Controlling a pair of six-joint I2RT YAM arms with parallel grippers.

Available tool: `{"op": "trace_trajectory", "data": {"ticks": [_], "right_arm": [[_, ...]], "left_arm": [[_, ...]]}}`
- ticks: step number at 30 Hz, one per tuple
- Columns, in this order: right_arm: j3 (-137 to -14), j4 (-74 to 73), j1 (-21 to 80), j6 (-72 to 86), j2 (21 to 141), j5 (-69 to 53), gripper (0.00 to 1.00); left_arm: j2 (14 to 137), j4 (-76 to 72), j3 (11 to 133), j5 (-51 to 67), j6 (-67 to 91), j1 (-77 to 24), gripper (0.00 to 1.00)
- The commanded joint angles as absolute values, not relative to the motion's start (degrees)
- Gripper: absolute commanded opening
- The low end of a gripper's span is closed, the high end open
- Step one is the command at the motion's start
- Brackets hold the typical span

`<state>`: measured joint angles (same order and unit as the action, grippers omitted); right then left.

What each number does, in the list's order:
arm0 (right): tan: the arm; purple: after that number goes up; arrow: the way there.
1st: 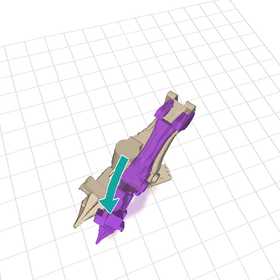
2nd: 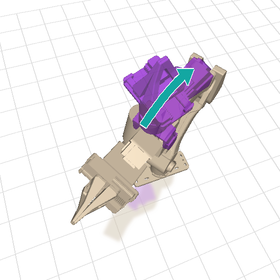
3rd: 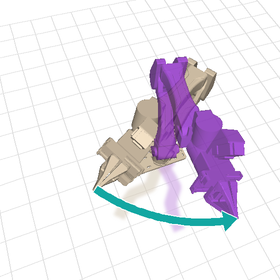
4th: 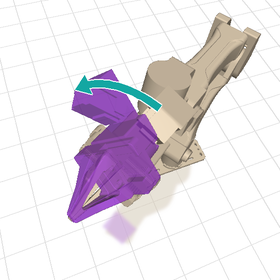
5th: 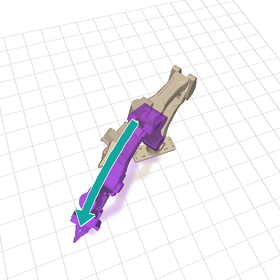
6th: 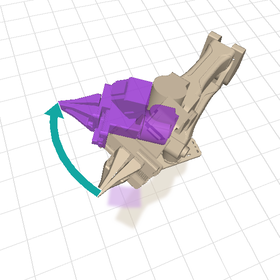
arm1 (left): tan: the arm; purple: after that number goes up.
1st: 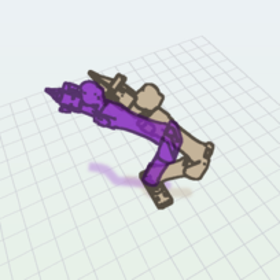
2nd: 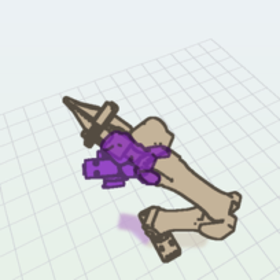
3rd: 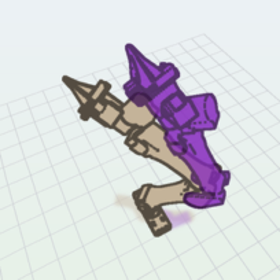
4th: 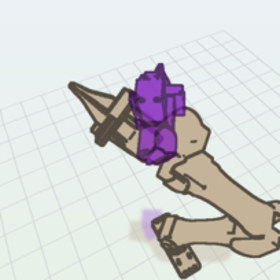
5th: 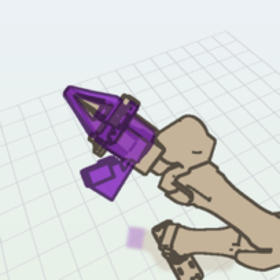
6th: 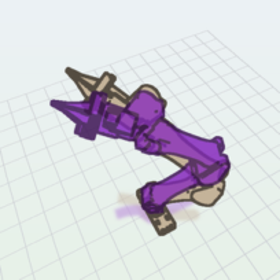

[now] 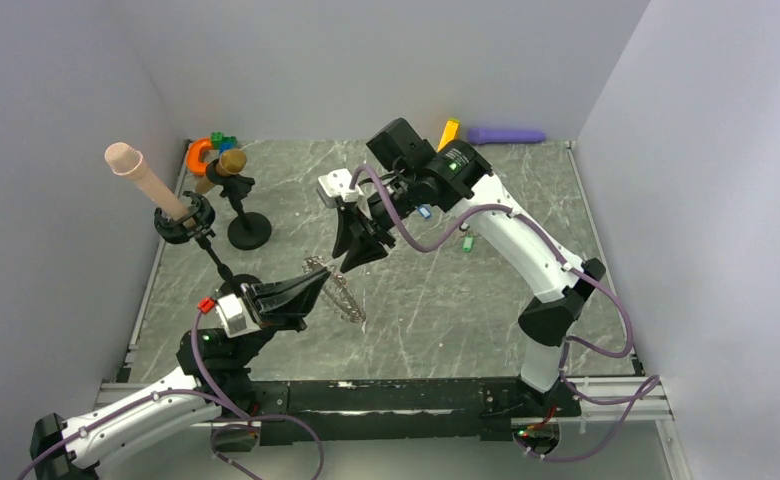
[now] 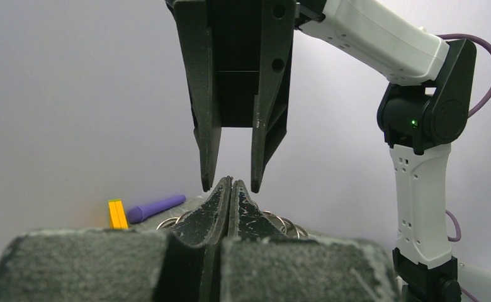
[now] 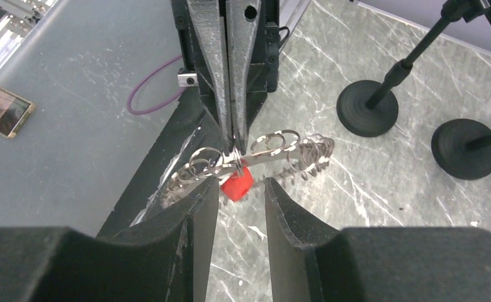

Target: Put the keys on the keyring

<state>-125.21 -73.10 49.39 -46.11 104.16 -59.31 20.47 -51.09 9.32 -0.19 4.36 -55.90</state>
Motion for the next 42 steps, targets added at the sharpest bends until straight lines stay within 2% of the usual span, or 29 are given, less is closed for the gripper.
{"op": "trace_trajectory", "data": {"ticks": [1,12,23,29,32,38,39,42], "right_arm": [[-127.04,-72.36,48.29,-46.33,102.42,-61.57,0.38],[-126.07,-72.24,47.98,-46.76,102.92,-62.13,0.36],[-122.73,-72.61,48.32,-47.42,102.35,-63.19,0.25],[-121.43,-72.78,48.77,-47.45,101.94,-63.86,0.23],[-121.11,-72.30,48.87,-46.98,102.01,-63.83,0.19],[-121.62,-71.75,49.00,-46.24,102.22,-64.20,0.19],[-121.66,-71.78,49.03,-46.23,102.30,-64.30,0.17],[-121.98,-71.78,49.25,-46.15,102.42,-64.40,0.04]], "left_arm": [[19.82,-52.65,11.68,1.10,5.56,-55.90,0.00],[21.05,-54.01,11.28,1.76,6.24,-55.90,0.00],[21.57,-54.44,11.69,1.80,6.40,-55.90,0.00],[21.86,-55.37,11.22,1.26,6.50,-55.90,0.00],[22.12,-55.65,11.12,1.36,6.72,-55.90,0.00],[22.66,-56.52,10.86,1.35,7.03,-55.90,0.00],[22.80,-56.84,10.82,1.39,7.11,-55.90,0.00],[23.11,-57.14,10.81,1.34,7.19,-55.90,0.00]]}}
